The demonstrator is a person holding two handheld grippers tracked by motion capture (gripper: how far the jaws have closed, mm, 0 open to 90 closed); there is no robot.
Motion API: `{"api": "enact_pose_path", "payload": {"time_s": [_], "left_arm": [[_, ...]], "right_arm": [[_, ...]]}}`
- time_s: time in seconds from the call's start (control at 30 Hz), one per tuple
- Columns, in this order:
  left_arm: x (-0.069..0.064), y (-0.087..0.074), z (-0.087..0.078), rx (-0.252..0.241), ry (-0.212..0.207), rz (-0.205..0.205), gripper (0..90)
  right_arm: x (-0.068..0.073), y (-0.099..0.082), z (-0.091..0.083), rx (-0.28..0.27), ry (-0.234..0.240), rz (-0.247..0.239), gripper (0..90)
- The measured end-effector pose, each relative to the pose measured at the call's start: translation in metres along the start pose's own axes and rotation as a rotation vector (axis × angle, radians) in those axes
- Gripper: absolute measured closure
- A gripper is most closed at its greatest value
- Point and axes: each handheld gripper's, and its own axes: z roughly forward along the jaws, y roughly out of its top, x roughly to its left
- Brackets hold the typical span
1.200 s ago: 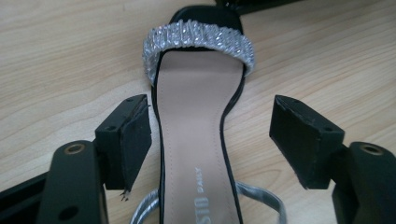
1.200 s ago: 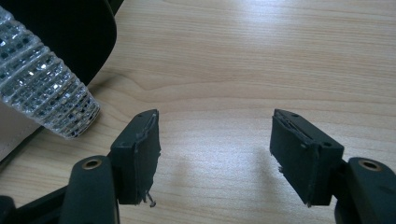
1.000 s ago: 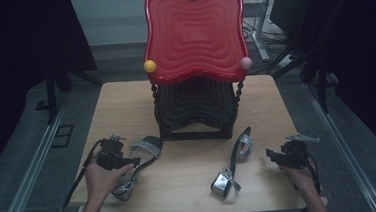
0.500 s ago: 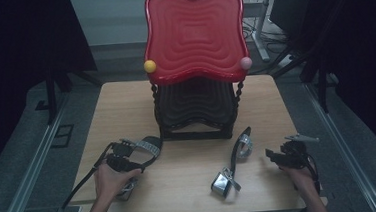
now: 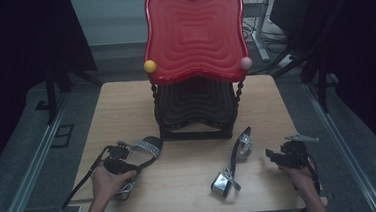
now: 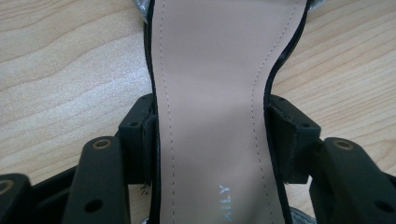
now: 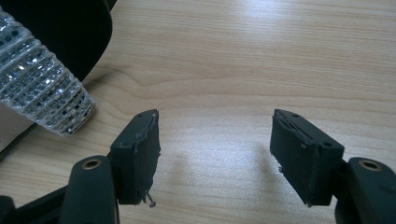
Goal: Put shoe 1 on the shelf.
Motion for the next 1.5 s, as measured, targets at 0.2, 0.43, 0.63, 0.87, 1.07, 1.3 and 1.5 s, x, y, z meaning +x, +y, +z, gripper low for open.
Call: {"api": "enact_pose_path", "payload": {"time_s": [0.2,0.43,0.63,0.87,1.07,1.3,1.5], "left_arm": [[0.017,-0.009,-0.02,-0.039,-0.128,-0.057,42.2],[0.046,-0.025,-0.057,-0.089,-0.287,-0.102,42.2],[0.065,-0.029,-0.082,-0.139,-0.365,-0.135,42.3],[0.08,-0.023,-0.107,-0.21,-0.42,-0.168,42.3],[0.091,-0.015,-0.128,-0.268,-0.46,-0.193,42.3],[0.102,0.002,-0.156,-0.345,-0.494,-0.214,42.3],[0.108,0.016,-0.174,-0.396,-0.511,-0.226,42.3]], "right_arm": [[-0.003,0.0,0.0,-0.004,-0.004,0.008,33.6],[-0.002,0.0,0.0,-0.008,-0.006,0.009,33.6],[0.0,0.0,0.0,-0.006,-0.004,0.007,33.6],[-0.001,0.0,0.001,-0.006,-0.003,0.01,33.6],[-0.001,0.0,0.001,-0.007,-0.003,0.012,33.6],[-0.002,0.0,0.001,-0.005,-0.004,0.013,33.6],[-0.001,0.0,0.001,-0.003,-0.005,0.013,33.5]]}}
